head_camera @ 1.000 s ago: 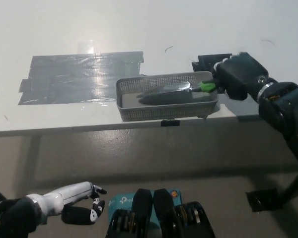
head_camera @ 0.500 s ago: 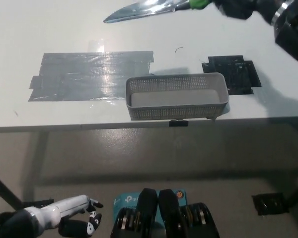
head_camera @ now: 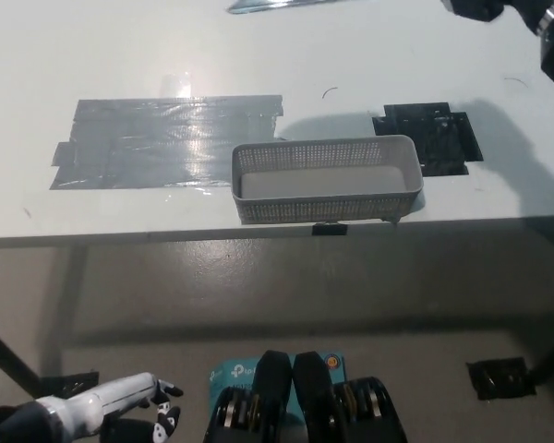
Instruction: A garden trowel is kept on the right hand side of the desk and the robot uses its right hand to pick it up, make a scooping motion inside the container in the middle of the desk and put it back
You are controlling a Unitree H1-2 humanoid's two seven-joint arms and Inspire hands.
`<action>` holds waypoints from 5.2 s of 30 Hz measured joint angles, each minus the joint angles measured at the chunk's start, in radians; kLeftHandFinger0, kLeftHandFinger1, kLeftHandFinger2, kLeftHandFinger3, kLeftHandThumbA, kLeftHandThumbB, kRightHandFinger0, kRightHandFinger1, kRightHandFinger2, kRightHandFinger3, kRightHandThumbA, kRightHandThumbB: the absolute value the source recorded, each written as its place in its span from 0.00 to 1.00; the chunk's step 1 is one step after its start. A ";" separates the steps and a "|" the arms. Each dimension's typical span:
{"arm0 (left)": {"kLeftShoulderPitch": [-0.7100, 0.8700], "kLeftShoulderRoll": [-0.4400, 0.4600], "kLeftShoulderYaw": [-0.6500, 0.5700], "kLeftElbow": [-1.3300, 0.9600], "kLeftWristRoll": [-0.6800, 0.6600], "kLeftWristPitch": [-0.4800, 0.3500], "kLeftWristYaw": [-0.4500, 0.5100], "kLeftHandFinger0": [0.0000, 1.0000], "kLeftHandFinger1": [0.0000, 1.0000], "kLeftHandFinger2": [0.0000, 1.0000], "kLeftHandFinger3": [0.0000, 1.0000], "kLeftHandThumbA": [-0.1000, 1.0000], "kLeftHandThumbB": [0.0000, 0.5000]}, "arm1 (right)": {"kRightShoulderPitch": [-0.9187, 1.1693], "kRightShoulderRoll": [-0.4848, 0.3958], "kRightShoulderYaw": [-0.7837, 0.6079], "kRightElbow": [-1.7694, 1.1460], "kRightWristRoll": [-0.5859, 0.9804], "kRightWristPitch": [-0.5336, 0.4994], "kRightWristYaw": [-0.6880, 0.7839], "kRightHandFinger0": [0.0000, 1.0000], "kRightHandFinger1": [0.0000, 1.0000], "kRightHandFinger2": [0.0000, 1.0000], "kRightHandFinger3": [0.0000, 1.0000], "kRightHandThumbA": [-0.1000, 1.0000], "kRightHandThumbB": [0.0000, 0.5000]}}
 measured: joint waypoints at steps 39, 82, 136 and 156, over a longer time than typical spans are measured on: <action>0.065 0.000 0.044 -0.032 0.003 0.000 0.002 1.00 1.00 1.00 1.00 1.00 0.42 | 0.253 0.034 0.073 0.357 0.026 0.386 -0.192 0.42 0.67 0.90 1.00 0.21 0.20; 0.045 0.012 0.049 -0.035 0.008 0.000 0.002 1.00 1.00 1.00 1.00 1.00 0.42 | 0.124 -0.152 -0.014 -0.104 0.270 0.577 0.500 1.00 1.00 1.00 1.00 1.00 1.00; 0.041 -0.001 0.017 0.005 -0.013 0.000 0.025 1.00 1.00 1.00 1.00 1.00 0.41 | 1.045 0.243 -0.338 -0.495 0.538 0.250 0.145 0.43 0.51 0.61 1.00 0.20 0.34; 0.085 -0.006 0.038 0.009 -0.074 0.000 0.091 1.00 1.00 1.00 1.00 1.00 0.39 | 1.017 0.224 -0.280 -0.495 0.544 0.264 0.133 0.42 0.49 0.59 1.00 0.19 0.35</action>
